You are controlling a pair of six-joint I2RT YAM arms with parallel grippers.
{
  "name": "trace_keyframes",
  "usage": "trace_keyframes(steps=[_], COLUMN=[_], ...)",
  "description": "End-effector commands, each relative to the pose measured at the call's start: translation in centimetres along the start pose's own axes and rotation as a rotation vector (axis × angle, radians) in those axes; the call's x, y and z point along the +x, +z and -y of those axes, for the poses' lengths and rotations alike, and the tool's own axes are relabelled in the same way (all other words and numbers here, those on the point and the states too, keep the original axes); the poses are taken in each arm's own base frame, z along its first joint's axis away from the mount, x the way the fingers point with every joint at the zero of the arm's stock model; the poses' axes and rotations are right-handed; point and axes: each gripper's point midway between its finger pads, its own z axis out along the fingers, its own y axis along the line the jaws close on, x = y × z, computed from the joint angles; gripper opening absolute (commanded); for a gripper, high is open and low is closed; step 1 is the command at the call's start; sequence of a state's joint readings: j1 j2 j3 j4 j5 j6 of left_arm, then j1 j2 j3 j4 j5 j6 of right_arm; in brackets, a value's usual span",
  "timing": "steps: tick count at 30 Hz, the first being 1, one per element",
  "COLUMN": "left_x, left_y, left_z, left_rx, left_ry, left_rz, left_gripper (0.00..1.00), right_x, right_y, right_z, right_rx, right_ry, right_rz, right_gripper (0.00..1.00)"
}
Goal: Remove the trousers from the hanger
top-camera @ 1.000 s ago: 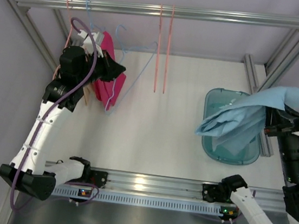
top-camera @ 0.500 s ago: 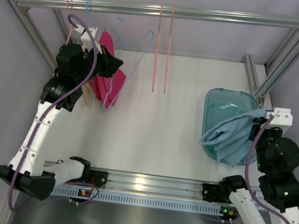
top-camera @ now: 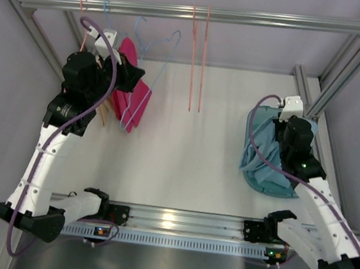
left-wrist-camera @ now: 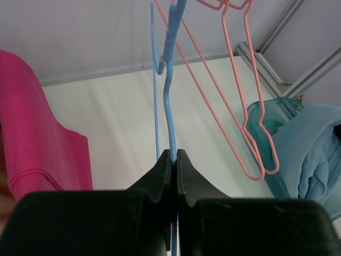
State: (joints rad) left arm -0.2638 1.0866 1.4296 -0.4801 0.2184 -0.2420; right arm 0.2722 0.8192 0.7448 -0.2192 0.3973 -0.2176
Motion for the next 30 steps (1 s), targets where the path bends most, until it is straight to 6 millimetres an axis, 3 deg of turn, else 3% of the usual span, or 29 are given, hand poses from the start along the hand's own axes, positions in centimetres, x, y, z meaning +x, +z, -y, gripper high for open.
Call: trace_keyframes(steps=[1,3,4,6,9,12,16,18,24,30], left_x=[-2.9,-4.0,-3.5,-4.7,-5.0,-4.9,-5.1,-5.0,-5.8,-3.8], left_y=[-0.4,-0.4,0.4,0.6,2.0,3.4,5.1,6.5,9.1,11.9], left_z=[0.5,0.5,0.2,0.3,0.8,1.5,2.4,1.4,1.1,2.3], left_rx=[-0.008,-0.022,-0.039,-0.049,-0.046,-0.036,-0.050,-0.106,-0.156,-0.126], left_ry=[0.087,0.103,0.109,0.120,0.127,0.132,0.138,0.135,0.147,0.155], left_rz=[0.063,0.074,0.046,0.057,0.043,0.030,0.026,0.020,0.031,-0.020], left_gripper=[0.00,0.00,0.00,0.00,0.00,0.00,0.00,0.00,0.00,0.00], right_x=[-4.0,-3.5,-4.4,-3.7,-4.1,-5.0,-6.8,-7.5,-8.8,-10.1], right_y=[2.8,5.0,5.5,7.4,8.4,8.0,6.0,4.6,0.9,-1.7], right_z=[0.7,0.0,0.1,-0.3,-0.2,0.1,0.5,0.4,0.4,1.3], right_rx=[0.059,0.046,0.046,0.042,0.026,0.005,-0.030,-0.059,-0.127,-0.134], right_ry=[0.037,0.029,0.045,0.042,0.070,0.110,0.169,0.204,0.259,0.295], right_rz=[0.140,0.097,0.103,0.048,0.009,0.009,0.041,0.056,0.077,0.124], right_gripper=[0.07,0.21,0.30,0.56,0.79,0.94,0.99,0.99,1.00,0.99])
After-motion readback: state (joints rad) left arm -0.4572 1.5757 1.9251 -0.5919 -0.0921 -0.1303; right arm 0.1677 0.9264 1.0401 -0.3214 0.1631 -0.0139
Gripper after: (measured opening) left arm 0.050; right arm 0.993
